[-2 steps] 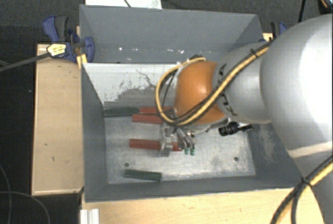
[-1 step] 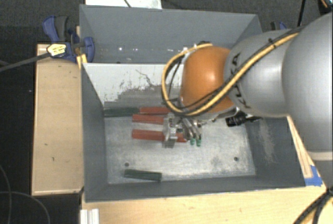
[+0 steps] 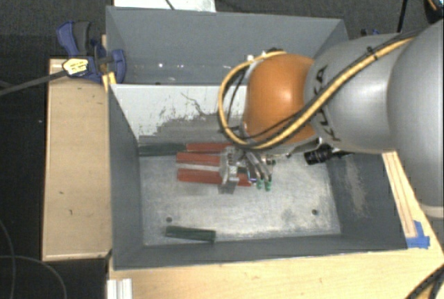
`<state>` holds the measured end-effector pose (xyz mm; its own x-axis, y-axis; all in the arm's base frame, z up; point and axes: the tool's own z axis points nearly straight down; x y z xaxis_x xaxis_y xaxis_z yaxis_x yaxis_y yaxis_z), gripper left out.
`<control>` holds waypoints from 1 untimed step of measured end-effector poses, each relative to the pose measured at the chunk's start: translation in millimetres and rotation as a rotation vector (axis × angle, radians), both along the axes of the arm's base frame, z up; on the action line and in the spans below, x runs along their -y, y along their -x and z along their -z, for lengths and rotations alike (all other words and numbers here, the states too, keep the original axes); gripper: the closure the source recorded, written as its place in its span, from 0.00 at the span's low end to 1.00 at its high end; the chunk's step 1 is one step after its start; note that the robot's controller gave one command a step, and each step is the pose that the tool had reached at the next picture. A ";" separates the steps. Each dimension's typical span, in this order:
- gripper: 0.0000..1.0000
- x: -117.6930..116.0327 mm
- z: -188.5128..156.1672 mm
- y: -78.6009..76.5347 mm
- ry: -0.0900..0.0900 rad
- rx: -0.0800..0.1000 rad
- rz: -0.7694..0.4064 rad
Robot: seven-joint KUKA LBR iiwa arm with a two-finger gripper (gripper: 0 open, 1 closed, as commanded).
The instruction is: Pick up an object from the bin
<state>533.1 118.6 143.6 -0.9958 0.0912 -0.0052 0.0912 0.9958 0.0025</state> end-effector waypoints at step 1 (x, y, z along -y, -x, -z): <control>1.00 -0.3 -34.1 -1.5 0.000 0.001 0.001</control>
Offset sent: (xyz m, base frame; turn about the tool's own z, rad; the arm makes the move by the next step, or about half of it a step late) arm 0.0001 0.0000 0.0316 0.0000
